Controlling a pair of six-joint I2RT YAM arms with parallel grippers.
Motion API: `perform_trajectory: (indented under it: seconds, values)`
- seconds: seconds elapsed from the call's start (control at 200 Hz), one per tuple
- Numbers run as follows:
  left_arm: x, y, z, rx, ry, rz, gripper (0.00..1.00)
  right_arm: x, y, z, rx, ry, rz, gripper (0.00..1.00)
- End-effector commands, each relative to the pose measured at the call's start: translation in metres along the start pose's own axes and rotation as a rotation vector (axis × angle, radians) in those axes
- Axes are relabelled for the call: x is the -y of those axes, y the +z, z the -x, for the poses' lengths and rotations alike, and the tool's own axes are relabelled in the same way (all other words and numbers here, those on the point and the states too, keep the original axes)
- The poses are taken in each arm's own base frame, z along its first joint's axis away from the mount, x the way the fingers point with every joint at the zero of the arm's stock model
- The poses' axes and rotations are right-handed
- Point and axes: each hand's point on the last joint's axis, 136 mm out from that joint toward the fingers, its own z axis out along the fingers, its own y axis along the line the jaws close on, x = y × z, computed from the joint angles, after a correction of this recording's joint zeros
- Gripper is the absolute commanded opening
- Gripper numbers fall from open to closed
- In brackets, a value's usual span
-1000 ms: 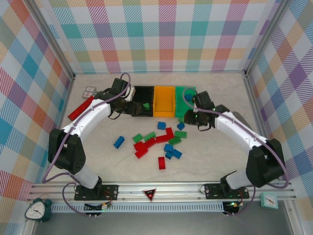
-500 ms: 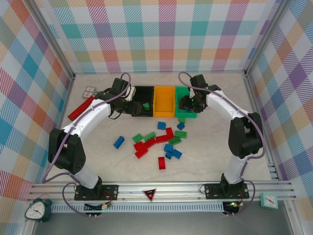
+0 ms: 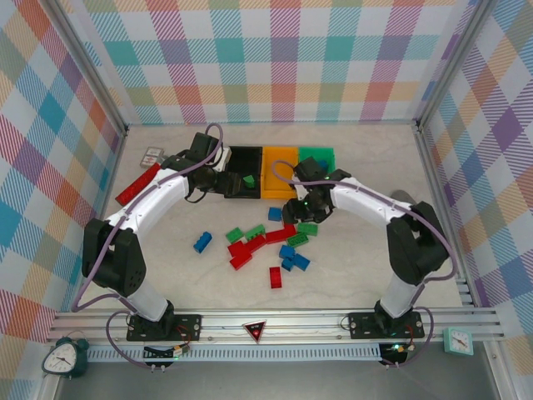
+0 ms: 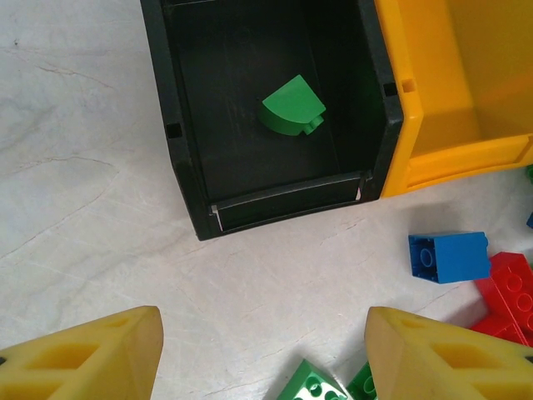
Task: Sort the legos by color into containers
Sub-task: Pick up the lego from the center of the table, then place the lego in the container.
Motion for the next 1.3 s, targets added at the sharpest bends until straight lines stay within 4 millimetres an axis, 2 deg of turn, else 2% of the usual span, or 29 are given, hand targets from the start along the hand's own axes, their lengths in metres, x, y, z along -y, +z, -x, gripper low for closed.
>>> perform_trajectory:
  seconds: [0.0,0.12,0.24,0.365,0.485,0.65,0.845,0.99,1.21,1.295]
  values:
    - [0.002,0.002,-0.006,-0.012,0.021,0.003,0.65,-0.002,0.014,0.008,-0.014,-0.01,-0.054,0.58]
    - [0.001,0.001,-0.005,-0.011,0.023,0.005,0.65,-0.004,0.029,0.013,-0.038,-0.02,-0.09,0.57]
    - [0.002,0.002,-0.006,-0.013,0.024,0.001,0.65,0.006,0.045,0.01,-0.087,-0.02,-0.162,0.57]
    - [0.004,0.003,-0.006,-0.015,0.023,-0.009,0.65,0.009,0.056,0.003,-0.128,-0.019,-0.176,0.47]
    - [0.005,0.004,-0.006,-0.017,0.021,-0.016,0.65,0.008,0.055,0.0,-0.128,-0.018,-0.174,0.36]
    - [0.007,0.005,-0.005,-0.016,0.019,-0.025,0.65,0.001,0.037,0.009,-0.074,-0.02,-0.156,0.34]
    - [0.005,0.003,-0.004,-0.01,0.019,-0.017,0.65,-0.016,-0.002,0.043,0.038,-0.049,-0.129,0.34]
    - [0.006,0.003,-0.004,-0.009,0.019,-0.022,0.65,-0.019,-0.027,0.086,0.124,-0.041,-0.109,0.34]
    - [0.005,0.001,-0.002,0.001,0.023,-0.015,0.65,-0.007,-0.043,0.153,0.219,0.024,-0.077,0.38]
    - [0.004,-0.001,-0.002,0.006,0.026,-0.008,0.65,-0.014,-0.045,0.168,0.23,0.018,-0.037,0.48]
